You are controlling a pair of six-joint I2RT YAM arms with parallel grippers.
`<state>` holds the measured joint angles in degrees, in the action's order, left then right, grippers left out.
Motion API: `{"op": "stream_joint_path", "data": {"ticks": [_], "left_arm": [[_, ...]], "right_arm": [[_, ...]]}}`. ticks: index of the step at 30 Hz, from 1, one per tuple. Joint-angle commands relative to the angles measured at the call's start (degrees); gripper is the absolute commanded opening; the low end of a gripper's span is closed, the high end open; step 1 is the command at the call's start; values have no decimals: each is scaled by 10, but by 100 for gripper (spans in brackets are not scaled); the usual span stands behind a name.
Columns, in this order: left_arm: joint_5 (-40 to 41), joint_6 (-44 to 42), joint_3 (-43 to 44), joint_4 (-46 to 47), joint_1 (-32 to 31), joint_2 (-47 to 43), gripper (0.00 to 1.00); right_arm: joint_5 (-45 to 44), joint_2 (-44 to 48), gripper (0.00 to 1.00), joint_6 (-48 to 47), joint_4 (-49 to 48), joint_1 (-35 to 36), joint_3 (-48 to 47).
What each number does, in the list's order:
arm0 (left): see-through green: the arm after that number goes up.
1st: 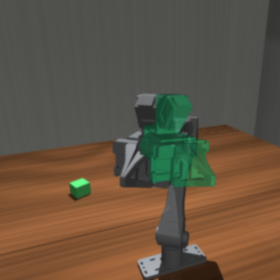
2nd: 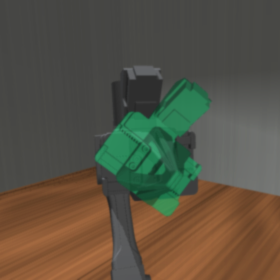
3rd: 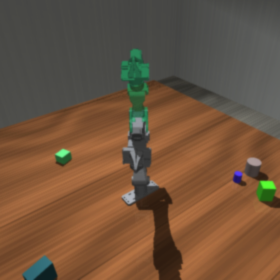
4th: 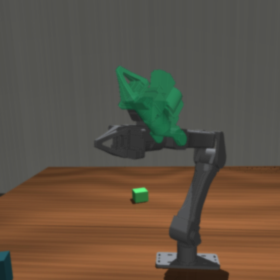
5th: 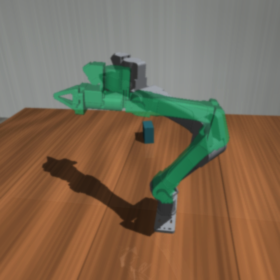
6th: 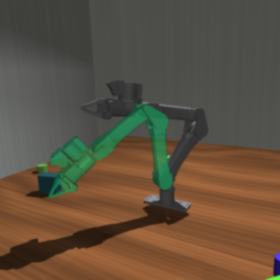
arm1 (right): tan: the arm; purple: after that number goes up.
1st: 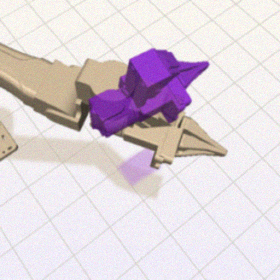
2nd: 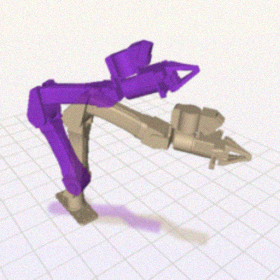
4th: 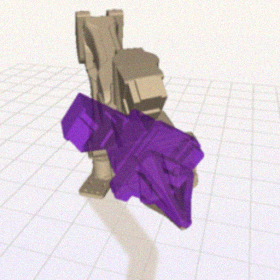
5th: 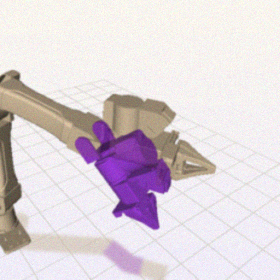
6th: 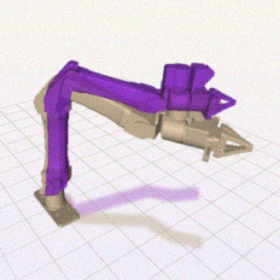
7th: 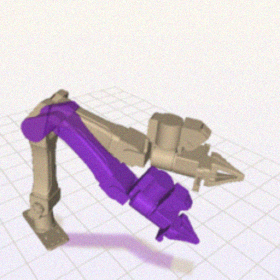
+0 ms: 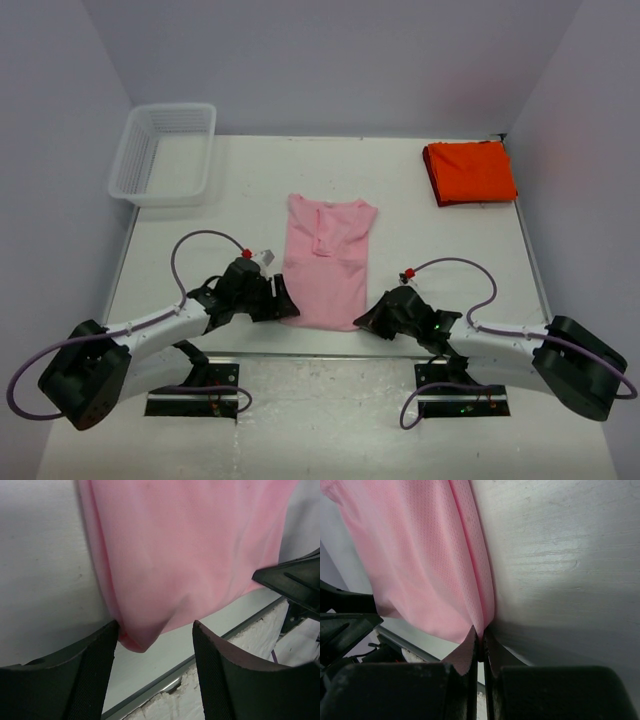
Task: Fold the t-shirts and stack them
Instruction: Grab one side of the 2/3 rectangular tshirt with both arms, then fold the long partially folded tshirt into a neat square
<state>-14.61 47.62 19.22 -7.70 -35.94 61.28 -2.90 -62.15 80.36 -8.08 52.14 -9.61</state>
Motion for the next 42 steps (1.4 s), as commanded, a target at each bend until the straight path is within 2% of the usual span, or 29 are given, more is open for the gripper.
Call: {"op": "stream_joint_path", "data": {"ticks": [1,7,9,11,12,14,16,22,26,33,38,42], "left_arm": [[6,13,-9,31,-16,36,63],[13,23,-16,42,-32,47,56],[13,22,-17,38,-31,39,47],[14,22,-17,34,-31,28,37],[16,22,-16,30,-31,24,24],[18,20,-12,17,-31,14,6],[19,17,-10,1,-31,-1,0],[15,6,-10,-31,-31,-27,0],[2,-5,-9,-36,-31,-21,4],[-22,-21,-13,-35,-33,-28,3],[-39,-27,-2,-36,-40,-62,0],[-34,-31,27,-57,-63,-92,0]], "right_arm": [[-31,-31,0,-16,94,3,27],[-33,-29,0,-18,99,4,25],[-33,-29,0,-18,100,4,25],[-33,-31,0,-19,102,4,21],[-33,-32,0,-20,104,4,20],[-33,-31,0,-20,106,4,18],[-36,-31,0,-20,113,4,16],[-50,-16,0,-19,143,4,8],[-61,4,0,-21,165,5,5],[-69,33,0,-44,193,25,-2],[-102,54,0,-69,246,65,-58],[-144,72,0,-78,335,100,-134]]}}
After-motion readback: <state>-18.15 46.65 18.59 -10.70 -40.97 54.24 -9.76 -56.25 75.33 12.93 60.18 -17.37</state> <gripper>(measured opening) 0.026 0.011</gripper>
